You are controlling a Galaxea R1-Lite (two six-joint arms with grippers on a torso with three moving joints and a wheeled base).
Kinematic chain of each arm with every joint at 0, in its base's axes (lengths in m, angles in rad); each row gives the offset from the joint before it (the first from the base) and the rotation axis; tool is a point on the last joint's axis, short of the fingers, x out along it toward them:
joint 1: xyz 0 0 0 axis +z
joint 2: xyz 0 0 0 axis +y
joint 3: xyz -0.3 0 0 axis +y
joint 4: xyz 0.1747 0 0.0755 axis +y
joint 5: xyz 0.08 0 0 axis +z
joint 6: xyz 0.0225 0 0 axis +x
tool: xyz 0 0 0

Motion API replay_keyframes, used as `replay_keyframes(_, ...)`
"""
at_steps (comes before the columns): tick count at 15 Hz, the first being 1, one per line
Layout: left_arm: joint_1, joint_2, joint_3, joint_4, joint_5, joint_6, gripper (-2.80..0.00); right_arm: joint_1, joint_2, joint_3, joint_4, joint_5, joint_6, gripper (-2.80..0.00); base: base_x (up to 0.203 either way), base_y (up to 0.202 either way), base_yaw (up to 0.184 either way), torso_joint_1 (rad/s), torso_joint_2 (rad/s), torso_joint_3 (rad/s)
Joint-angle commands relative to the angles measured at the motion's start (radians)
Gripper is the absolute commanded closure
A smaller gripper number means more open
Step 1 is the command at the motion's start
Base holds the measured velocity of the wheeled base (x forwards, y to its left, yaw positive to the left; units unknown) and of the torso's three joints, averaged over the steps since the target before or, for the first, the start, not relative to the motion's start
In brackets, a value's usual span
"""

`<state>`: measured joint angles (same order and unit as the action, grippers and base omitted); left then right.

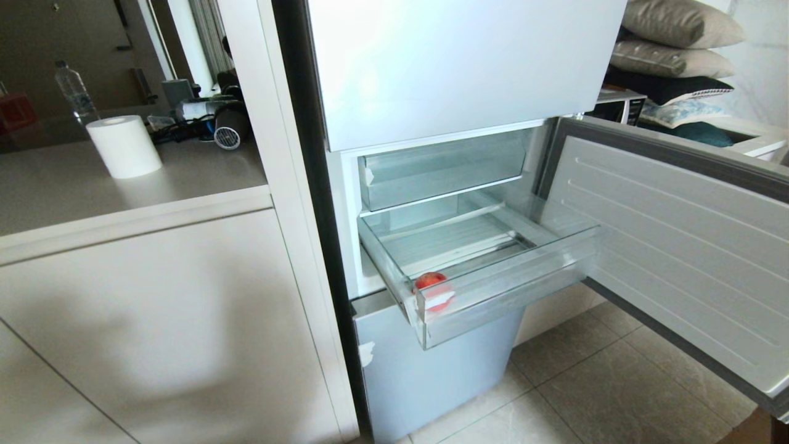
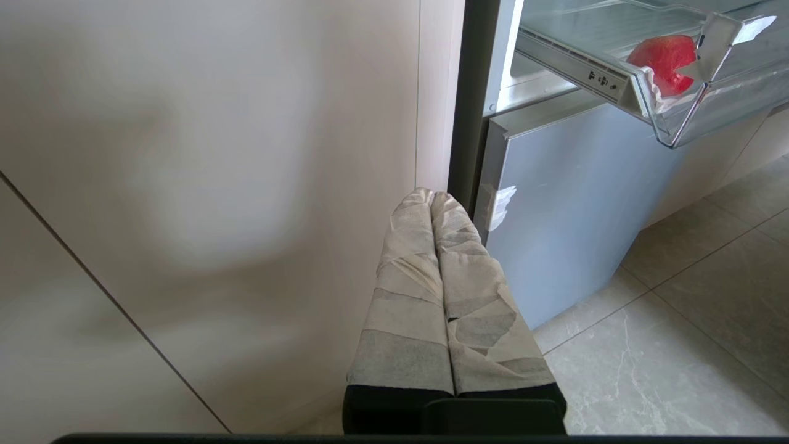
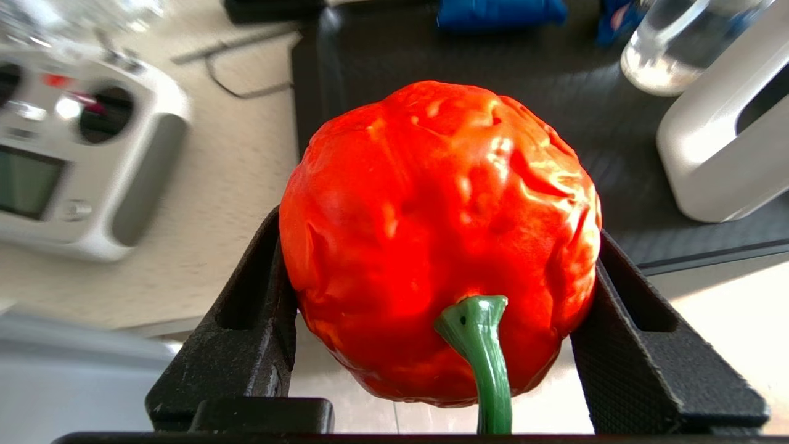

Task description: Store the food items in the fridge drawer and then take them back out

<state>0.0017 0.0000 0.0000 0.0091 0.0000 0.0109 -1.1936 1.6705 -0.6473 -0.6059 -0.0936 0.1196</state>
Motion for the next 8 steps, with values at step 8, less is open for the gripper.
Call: replay_keyframes(8, 0.000, 0.002, 0.000, 0.000, 0.000, 0.000, 0.00, -0.057, 0.338, -0.171, -0.012, 0.024, 0.003, 0.00, 0.000, 0.000, 0.000, 0.000, 0.00, 0.000)
